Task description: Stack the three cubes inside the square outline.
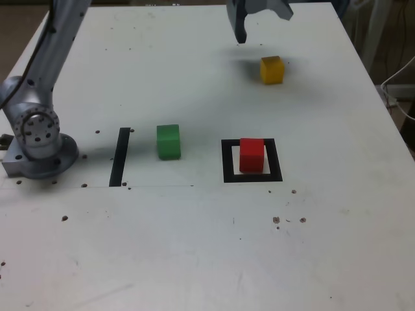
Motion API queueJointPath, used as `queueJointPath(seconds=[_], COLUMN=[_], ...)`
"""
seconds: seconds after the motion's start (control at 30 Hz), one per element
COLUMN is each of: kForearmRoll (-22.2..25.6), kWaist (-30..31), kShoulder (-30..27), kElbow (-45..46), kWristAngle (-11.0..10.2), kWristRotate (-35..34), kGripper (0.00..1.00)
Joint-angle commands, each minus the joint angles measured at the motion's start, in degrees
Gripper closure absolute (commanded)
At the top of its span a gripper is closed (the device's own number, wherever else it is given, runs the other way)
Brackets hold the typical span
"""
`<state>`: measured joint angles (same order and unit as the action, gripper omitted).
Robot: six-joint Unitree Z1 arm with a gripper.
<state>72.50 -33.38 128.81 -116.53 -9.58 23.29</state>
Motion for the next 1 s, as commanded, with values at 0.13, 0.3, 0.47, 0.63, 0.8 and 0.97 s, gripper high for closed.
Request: queueJointPath(seconds=[0.13,0.3,0.47,0.63,0.8,0.97], kForearmRoll=[0.13,0.21,0.29,0.38,0.52,0.68], kWaist=[1.80,3.76,5.03,5.18,5.19,5.16], kShoulder=[1.82,2.54,3.71,4.97,5.79,6.08], kElbow=[0.15,0.70,0.70,0.60,-0.20,-0.58], kWristAngle=[0.97,1.44,1.90,1.65,1.79,3.02], kWristRotate=[-0.61,-1.55,-2.55,-3.82,-4.20,-4.51], kGripper=[0.01,0.02,0.03,0.05,0.12,0.19])
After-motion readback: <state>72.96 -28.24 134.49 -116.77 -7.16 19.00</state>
